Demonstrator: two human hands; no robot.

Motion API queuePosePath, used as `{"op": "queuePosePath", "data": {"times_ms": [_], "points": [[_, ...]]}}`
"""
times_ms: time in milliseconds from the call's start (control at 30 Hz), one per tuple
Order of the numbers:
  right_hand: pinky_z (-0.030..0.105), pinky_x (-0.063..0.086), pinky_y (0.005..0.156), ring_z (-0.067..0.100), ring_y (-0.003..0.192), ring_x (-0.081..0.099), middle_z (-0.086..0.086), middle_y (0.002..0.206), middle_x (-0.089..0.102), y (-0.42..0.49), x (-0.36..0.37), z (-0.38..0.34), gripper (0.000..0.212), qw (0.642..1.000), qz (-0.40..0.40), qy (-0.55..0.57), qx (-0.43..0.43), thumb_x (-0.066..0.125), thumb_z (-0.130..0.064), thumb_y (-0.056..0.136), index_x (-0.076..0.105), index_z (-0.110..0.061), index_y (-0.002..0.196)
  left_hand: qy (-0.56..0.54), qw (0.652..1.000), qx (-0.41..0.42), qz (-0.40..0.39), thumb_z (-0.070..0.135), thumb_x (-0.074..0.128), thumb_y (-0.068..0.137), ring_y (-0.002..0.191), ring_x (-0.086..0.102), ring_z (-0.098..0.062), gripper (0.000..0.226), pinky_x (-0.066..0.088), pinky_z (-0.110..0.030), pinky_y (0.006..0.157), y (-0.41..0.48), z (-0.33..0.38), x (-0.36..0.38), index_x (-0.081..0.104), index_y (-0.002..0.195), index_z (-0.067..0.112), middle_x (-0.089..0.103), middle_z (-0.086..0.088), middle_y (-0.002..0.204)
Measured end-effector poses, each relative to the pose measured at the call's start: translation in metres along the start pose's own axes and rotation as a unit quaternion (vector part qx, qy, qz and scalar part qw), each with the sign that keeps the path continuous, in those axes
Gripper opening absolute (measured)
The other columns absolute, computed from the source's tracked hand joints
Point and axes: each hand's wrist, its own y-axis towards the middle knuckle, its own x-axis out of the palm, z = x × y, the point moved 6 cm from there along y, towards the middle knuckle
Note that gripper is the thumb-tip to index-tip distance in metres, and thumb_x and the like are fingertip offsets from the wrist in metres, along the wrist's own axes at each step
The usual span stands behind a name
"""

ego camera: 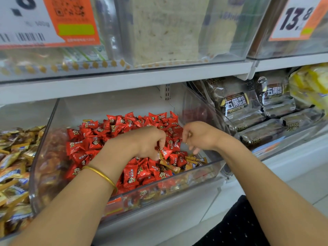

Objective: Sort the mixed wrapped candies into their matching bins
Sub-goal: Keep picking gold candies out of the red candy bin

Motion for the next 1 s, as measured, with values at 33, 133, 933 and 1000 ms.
{"op": "queuePosePath", "data": {"times_ms": [33, 133, 933, 1000], "points": [[0.025, 0.051, 0.065, 0.017, 0.066, 0.059, 0.006, 0.079, 0.058, -0.005, -0.001, -0.001, 0.023, 1.000, -0.016, 0.020, -0.003, 0.043, 0.003, 0.092, 0.055, -0.012, 0.080, -0.004, 1.000, -0.004, 0.006, 0.017, 0.070, 0.083, 0.092, 0.050, -0.018, 0.034, 0.042, -0.027, 0.074, 0.002, -0.001, 0.000, 0.056, 0.113, 0.018, 0.048, 0.001, 0.104], [0.021, 0.045, 0.057, 0.016, 0.069, 0.056, 0.006, 0.093, 0.058, -0.008, 0.011, -0.003, 0.016, 0.993, -0.088, -0.080, -0.004, 0.044, 0.001, 0.092, 0.057, -0.008, 0.086, -0.037, 0.999, 0.000, 0.035, 0.016, 0.064, 0.087, 0.081, 0.049, -0.013, 0.029, 0.036, -0.023, 0.062, 0.003, -0.001, -0.002, 0.055, 0.114, 0.017, 0.052, 0.001, 0.098], [0.027, 0.054, 0.071, 0.027, 0.094, 0.063, 0.005, 0.112, 0.053, -0.012, 0.011, 0.004, 0.012, 0.994, -0.087, 0.066, -0.026, 0.065, -0.008, 0.086, 0.063, -0.014, 0.096, 0.009, 0.998, 0.048, -0.026, 0.019, 0.064, 0.087, 0.110, 0.053, -0.017, 0.023, 0.042, -0.024, 0.087, 0.015, 0.014, 0.022, 0.064, 0.110, 0.015, 0.058, 0.001, 0.118], [0.022, 0.054, 0.065, 0.017, 0.076, 0.062, 0.002, 0.108, 0.051, -0.016, 0.005, 0.003, 0.012, 0.987, -0.060, 0.151, -0.019, 0.059, 0.000, 0.086, 0.064, -0.011, 0.090, -0.025, 0.999, 0.044, -0.005, 0.018, 0.059, 0.090, 0.110, 0.052, -0.017, 0.022, 0.042, -0.025, 0.089, 0.014, 0.011, 0.016, 0.061, 0.112, 0.015, 0.057, 0.000, 0.118]]}}
